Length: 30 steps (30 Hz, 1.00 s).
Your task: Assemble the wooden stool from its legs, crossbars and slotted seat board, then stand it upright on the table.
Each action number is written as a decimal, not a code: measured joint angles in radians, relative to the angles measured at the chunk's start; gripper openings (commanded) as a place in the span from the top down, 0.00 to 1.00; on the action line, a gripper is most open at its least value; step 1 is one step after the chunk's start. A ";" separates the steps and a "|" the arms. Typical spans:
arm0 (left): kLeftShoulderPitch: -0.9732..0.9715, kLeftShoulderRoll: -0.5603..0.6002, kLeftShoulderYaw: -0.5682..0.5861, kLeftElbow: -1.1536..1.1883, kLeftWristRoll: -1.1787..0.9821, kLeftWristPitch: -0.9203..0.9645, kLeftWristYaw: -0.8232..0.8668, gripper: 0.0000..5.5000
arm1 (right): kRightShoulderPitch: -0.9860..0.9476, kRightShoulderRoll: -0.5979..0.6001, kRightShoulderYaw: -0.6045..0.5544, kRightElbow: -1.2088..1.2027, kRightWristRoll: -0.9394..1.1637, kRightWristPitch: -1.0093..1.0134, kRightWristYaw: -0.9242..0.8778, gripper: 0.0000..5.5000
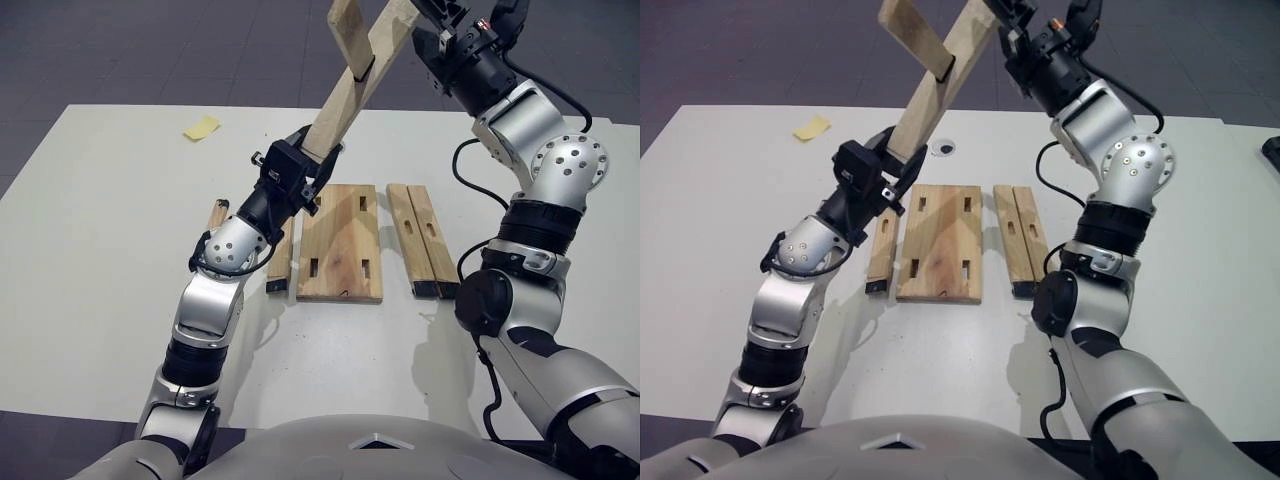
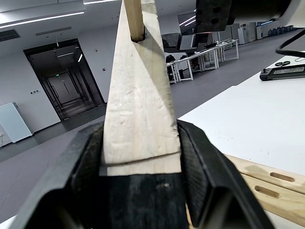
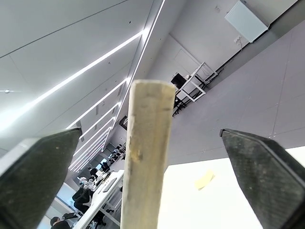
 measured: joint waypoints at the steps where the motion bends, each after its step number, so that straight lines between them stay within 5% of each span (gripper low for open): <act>1: 0.001 0.000 -0.003 0.000 0.000 0.000 -0.001 0.63 | 0.000 0.002 0.006 0.003 0.001 0.000 0.000 0.13; 23: 0.001 0.002 -0.007 0.018 0.002 -0.017 -0.003 0.63 | -0.003 0.002 0.018 0.026 0.001 -0.012 0.010 0.78; 30: 0.002 0.001 -0.013 0.019 -0.001 -0.024 -0.012 0.63 | 0.041 0.004 0.021 -0.080 0.050 0.002 -0.009 0.80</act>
